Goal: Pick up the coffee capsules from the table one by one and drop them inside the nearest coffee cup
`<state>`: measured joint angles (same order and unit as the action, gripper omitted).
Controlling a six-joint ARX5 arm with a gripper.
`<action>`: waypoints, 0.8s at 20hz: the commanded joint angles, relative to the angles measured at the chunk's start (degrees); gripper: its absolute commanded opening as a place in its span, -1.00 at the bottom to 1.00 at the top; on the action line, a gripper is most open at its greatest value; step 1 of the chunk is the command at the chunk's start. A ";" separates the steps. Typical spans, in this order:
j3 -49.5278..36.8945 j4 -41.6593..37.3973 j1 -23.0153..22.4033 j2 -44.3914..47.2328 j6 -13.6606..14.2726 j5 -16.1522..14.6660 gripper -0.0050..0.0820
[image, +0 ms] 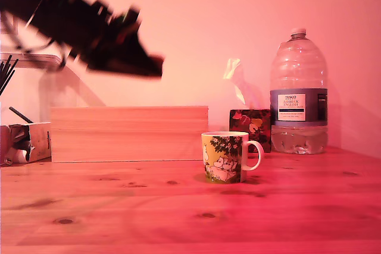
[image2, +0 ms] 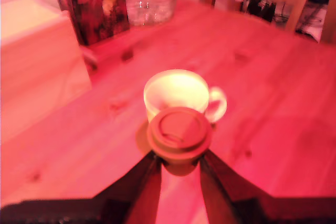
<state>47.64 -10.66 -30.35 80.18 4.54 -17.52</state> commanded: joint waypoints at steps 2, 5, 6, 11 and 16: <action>3.08 1.44 -0.59 4.39 -0.24 -0.09 -0.73; 8.70 4.81 -1.42 9.25 -0.22 -0.26 -0.73; 10.82 6.14 -1.73 10.95 -0.22 -0.28 -0.73; 21.81 13.53 -3.56 19.50 -0.02 -0.50 -0.71; 33.57 22.99 -5.20 27.63 -0.02 -0.42 -0.71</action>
<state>81.06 11.53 -35.31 105.71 4.51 -17.93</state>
